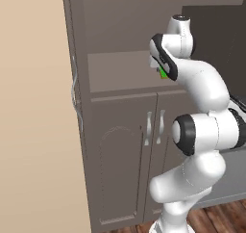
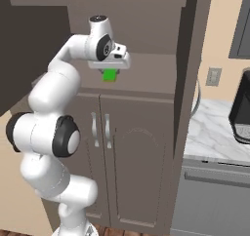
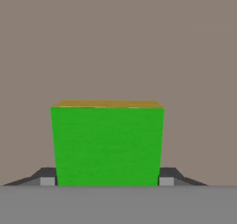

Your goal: Pick up the sponge and sponge from the sink, and place them back in the cabinet, and close the cabinet doors.

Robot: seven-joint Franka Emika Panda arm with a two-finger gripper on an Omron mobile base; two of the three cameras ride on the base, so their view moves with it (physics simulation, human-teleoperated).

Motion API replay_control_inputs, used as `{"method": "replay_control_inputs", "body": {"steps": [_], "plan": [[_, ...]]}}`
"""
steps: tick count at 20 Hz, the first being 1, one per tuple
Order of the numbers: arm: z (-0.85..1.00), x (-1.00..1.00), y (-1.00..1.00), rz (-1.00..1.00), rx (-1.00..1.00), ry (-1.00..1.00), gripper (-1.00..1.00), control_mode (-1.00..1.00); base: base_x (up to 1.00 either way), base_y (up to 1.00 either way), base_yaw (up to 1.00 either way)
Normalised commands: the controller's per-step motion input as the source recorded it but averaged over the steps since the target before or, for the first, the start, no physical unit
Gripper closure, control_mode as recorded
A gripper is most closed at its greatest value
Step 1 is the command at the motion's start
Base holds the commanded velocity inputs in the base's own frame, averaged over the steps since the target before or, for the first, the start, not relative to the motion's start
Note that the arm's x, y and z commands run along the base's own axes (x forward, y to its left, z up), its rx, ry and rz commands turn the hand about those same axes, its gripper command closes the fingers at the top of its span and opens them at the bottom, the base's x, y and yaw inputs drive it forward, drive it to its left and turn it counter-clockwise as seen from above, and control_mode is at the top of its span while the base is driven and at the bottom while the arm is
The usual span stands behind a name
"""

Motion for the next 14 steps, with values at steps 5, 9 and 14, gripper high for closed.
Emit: {"method": "replay_control_inputs", "body": {"steps": [5, 9, 14], "plan": [[-0.13, 0.41, 0.00, 0.00, 0.00, 0.00, 1.00, -1.00, 0.00, 0.00, 0.00], [-0.19, 0.36, 0.00, 0.00, 0.00, 0.00, 1.00, -1.00, 0.00, 0.00, 0.00], [-0.25, 0.38, -0.02, 0.00, 0.00, 0.00, 1.00, -1.00, 0.00, 0.00, 0.00]]}}
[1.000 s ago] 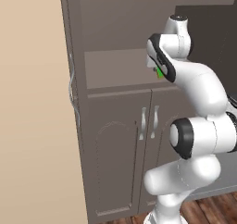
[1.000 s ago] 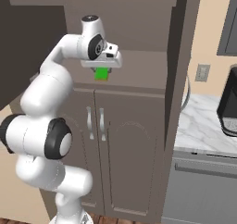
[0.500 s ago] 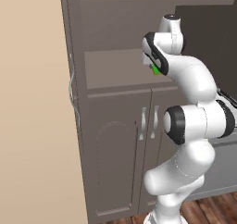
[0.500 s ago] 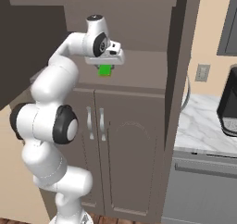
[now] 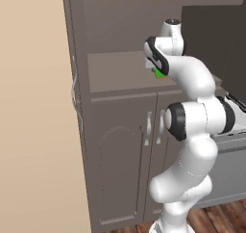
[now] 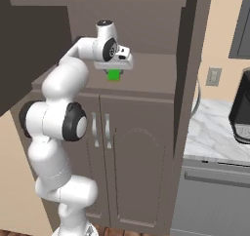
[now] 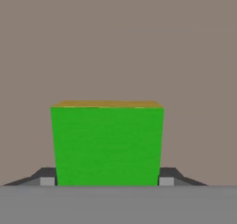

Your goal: Pick up the sponge and sponge from the sink, and place them back in the cabinet, and close the cabinet doors.

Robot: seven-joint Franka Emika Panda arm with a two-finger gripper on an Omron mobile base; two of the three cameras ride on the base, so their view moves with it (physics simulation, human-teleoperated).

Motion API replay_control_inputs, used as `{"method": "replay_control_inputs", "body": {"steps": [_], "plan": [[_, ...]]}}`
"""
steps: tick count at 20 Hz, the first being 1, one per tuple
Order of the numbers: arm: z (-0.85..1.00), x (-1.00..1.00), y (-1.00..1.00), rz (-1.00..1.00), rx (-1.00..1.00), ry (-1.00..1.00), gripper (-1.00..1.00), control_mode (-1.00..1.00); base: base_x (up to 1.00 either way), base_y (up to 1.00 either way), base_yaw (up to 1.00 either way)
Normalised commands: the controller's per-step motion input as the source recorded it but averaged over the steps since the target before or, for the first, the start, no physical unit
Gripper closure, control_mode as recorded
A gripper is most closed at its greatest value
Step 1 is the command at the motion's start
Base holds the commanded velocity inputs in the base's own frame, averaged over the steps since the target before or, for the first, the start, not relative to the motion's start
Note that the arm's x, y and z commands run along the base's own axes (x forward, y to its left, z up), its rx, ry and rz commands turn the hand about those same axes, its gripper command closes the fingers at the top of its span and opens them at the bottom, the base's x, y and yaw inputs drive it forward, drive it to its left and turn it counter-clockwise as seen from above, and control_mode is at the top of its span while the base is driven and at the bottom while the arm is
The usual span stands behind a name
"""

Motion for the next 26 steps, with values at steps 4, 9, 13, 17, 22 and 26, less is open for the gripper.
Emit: {"method": "replay_control_inputs", "body": {"steps": [4, 9, 13, 17, 22, 26], "plan": [[-0.18, 0.38, -0.03, 0.00, 0.00, 0.00, 1.00, -1.00, 0.00, 0.00, 0.00], [-0.11, 0.38, -0.03, 0.00, 0.00, 0.00, 1.00, -1.00, 0.00, 0.00, 0.00], [-0.06, 0.35, -0.01, 0.00, 0.00, 0.00, 1.00, -1.00, 0.00, 0.00, 0.00], [-0.14, 0.32, 0.00, 0.00, 0.00, 0.00, 1.00, -1.00, 0.00, 0.00, 0.00], [-0.19, 0.18, 0.00, 0.00, 0.00, 0.00, 1.00, -1.00, 0.00, 0.00, 0.00], [-0.11, 0.00, 0.00, 0.00, 0.00, 0.00, 1.00, -1.00, 0.00, 0.00, 0.00]]}}
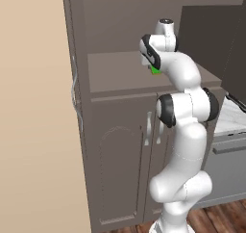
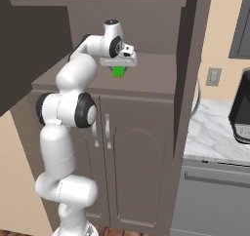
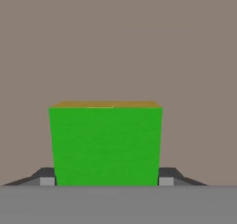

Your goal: Pick up the sponge and sponge from the sink, and place them back in the cabinet, and close the cabinet doors.

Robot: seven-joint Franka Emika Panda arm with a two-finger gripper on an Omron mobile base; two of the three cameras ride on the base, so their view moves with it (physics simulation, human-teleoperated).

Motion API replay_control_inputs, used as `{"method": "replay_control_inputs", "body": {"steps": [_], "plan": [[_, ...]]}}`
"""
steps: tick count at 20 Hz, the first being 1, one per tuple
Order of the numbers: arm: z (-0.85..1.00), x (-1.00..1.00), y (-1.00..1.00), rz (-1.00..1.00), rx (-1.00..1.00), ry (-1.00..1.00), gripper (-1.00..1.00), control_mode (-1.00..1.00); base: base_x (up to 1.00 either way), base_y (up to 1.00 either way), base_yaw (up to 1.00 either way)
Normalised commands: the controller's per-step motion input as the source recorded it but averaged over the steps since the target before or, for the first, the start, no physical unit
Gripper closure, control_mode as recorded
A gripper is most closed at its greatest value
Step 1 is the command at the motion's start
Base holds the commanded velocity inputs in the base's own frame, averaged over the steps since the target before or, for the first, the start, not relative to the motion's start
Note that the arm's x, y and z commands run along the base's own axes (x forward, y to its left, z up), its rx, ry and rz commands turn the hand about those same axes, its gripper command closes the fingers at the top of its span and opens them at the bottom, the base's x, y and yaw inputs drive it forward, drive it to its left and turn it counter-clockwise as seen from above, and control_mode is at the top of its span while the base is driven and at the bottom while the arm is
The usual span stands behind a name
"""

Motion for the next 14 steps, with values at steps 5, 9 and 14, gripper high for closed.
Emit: {"method": "replay_control_inputs", "body": {"steps": [5, 9, 14], "plan": [[-0.14, 0.00, 0.00, 0.00, 0.00, 0.00, -1.00, -1.00, 0.00, 0.00, 0.00], [-0.03, 0.00, 0.00, 0.00, 0.00, 0.00, -1.00, -1.00, 0.00, 0.00, 0.00], [0.00, 0.00, 0.00, 0.00, 0.00, 0.00, -1.00, -1.00, 0.00, 0.00, 0.00]]}}
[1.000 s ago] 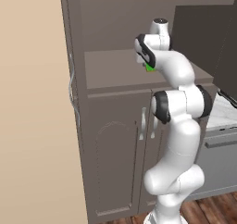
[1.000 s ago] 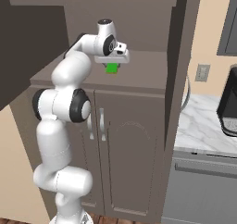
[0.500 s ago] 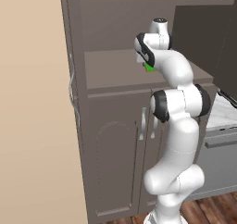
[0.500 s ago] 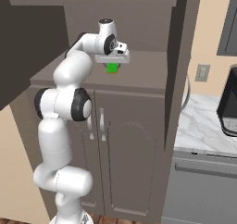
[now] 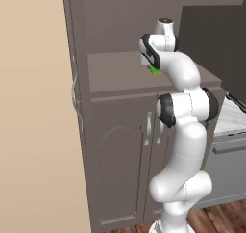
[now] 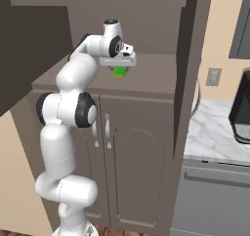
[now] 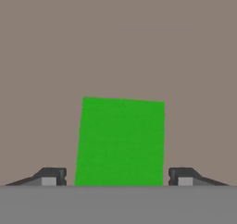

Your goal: Pick up the sponge and sponge from the sink, and place them back in the cabinet, and close the cabinet doors.

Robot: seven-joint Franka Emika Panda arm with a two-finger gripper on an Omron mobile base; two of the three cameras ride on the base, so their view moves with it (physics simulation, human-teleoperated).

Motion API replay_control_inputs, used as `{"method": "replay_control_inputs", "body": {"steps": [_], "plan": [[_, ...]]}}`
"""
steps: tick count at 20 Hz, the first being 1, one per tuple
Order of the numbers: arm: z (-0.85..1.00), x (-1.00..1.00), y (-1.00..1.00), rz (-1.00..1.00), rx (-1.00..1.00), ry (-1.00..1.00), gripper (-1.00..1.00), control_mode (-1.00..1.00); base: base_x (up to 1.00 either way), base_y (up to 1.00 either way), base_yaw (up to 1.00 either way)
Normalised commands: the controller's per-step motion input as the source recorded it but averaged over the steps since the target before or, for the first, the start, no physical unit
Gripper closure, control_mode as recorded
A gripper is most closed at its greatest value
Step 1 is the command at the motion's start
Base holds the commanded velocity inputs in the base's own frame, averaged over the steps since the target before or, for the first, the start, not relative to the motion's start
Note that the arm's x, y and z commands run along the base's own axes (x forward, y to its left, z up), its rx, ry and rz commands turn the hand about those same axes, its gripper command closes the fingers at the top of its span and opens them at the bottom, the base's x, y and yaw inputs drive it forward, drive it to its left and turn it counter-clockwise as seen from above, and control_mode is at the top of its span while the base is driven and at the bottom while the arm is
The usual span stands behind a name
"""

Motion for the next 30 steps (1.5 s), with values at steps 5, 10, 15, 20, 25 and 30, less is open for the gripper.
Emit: {"method": "replay_control_inputs", "body": {"steps": [5, 10, 15, 20, 25, 30], "plan": [[0.00, 0.00, 0.00, 0.00, 0.00, 0.00, -1.00, -1.00, 0.00, 0.00, 0.00], [-0.04, 0.00, 0.00, 0.00, 0.00, 0.00, -1.00, -1.00, 0.00, 0.00, 0.00], [-0.05, -0.01, 0.00, 0.00, 0.00, -0.03, -1.00, -1.00, 0.00, 0.00, 0.00], [-0.14, -0.06, 0.00, 0.00, 0.00, -0.04, -1.00, -1.00, 0.00, 0.00, 0.00], [-0.11, -0.25, 0.00, 0.00, 0.00, -0.04, -1.00, -1.00, 0.00, 0.00, 0.00], [-0.03, -0.33, 0.00, 0.00, 0.00, -0.03, -1.00, -1.00, 0.00, 0.00, 0.00]]}}
